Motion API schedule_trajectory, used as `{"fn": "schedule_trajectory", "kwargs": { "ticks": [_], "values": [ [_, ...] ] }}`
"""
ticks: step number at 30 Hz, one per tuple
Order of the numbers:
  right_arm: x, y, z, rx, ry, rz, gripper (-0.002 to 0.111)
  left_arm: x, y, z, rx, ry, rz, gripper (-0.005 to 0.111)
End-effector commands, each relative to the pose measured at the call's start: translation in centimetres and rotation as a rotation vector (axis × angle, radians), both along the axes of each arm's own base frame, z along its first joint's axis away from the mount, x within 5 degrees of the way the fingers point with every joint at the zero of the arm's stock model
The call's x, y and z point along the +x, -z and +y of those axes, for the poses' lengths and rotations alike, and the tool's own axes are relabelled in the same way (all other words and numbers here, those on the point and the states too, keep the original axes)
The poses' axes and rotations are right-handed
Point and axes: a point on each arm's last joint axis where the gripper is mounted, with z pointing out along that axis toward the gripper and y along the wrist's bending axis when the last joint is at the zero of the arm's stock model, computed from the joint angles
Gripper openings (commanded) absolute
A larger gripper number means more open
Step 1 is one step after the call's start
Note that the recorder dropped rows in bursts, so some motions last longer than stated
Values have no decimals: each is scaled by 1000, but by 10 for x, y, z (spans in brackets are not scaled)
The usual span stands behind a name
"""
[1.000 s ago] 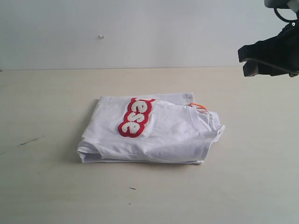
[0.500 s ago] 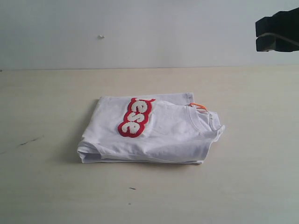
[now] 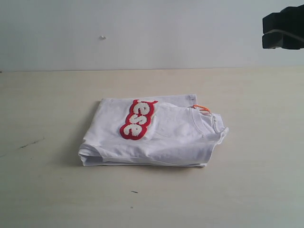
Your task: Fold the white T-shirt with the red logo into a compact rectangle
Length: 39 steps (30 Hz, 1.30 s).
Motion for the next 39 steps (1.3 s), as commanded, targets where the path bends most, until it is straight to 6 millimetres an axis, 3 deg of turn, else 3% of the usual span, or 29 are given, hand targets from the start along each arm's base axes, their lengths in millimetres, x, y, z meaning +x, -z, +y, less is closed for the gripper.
{"fn": "schedule_trajectory", "kwargs": {
  "ticks": [1, 11, 15, 21, 39],
  "values": [
    [-1, -2, -1, -1, 1, -20, 54, 0, 2, 0, -7, 5, 5, 0],
    [-1, -2, -1, -1, 1, -20, 54, 0, 2, 0, -2, 2, 7, 0],
    [-1, -2, -1, -1, 1, -20, 54, 1, 4, 1, 85, -50, 3, 0],
    [-1, -2, -1, -1, 1, -20, 54, 4, 11, 7, 76, -114, 48, 0],
    [-1, -2, -1, -1, 1, -20, 54, 7, 62, 13, 35, -176, 66, 0]
  ]
}}
